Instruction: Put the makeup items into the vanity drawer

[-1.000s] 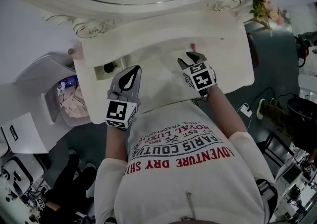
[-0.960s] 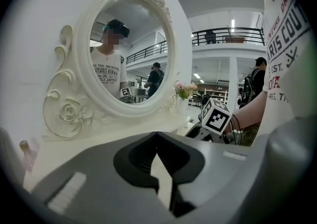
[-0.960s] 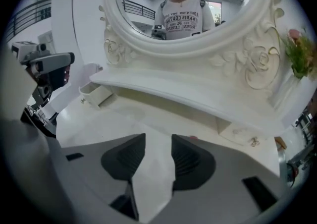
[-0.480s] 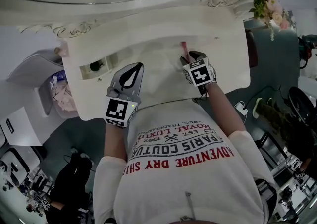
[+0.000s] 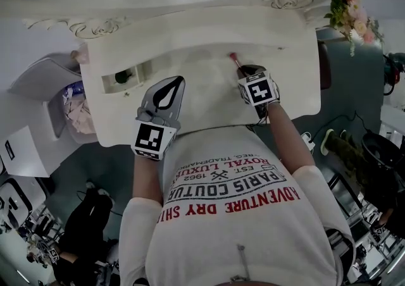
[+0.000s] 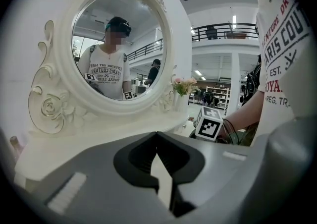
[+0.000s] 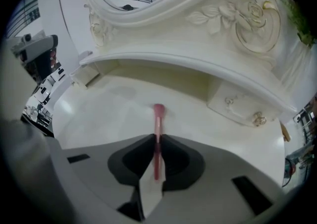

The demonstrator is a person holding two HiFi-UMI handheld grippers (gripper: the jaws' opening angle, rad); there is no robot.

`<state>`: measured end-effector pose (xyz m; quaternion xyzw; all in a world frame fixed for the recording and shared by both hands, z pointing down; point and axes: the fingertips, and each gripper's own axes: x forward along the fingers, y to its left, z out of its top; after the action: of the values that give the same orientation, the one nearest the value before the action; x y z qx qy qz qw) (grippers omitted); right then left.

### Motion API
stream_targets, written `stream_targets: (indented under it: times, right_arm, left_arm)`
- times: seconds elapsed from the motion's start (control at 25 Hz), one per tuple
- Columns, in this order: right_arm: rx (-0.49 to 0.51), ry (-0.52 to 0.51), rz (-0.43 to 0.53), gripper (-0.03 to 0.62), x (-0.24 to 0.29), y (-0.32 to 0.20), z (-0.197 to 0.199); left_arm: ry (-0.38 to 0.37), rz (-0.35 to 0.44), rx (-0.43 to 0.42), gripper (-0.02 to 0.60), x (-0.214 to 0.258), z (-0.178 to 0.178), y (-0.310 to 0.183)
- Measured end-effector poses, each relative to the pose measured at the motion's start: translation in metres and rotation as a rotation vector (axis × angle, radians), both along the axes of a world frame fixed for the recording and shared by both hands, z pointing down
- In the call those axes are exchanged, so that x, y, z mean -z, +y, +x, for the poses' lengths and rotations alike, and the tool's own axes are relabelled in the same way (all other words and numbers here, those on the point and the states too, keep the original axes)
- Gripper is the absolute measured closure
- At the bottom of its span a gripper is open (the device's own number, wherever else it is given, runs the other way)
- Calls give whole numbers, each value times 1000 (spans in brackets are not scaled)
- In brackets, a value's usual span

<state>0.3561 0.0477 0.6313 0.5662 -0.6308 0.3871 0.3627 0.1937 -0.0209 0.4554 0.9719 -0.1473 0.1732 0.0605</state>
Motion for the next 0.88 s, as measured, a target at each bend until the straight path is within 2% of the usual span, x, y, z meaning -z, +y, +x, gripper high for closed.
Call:
stream_targets:
  times: [0.2,0.48,0.72,0.88]
  right_arm:
    - [27,6,-6,543,6,2,-11]
    - [58,18,68,543,40,-19,-47]
    - [63,-34,157,543,70,-48,-95]
    - [126,-26,197,543,87,-74,-135]
  left_arm:
    - [6,17,4,571,7,-14,-1]
    - [45,-3,48,571,17,-52,-8]
    - [52,23,78,571,28,-98,-22]
    - [52,45,116,571,32,-138,-36]
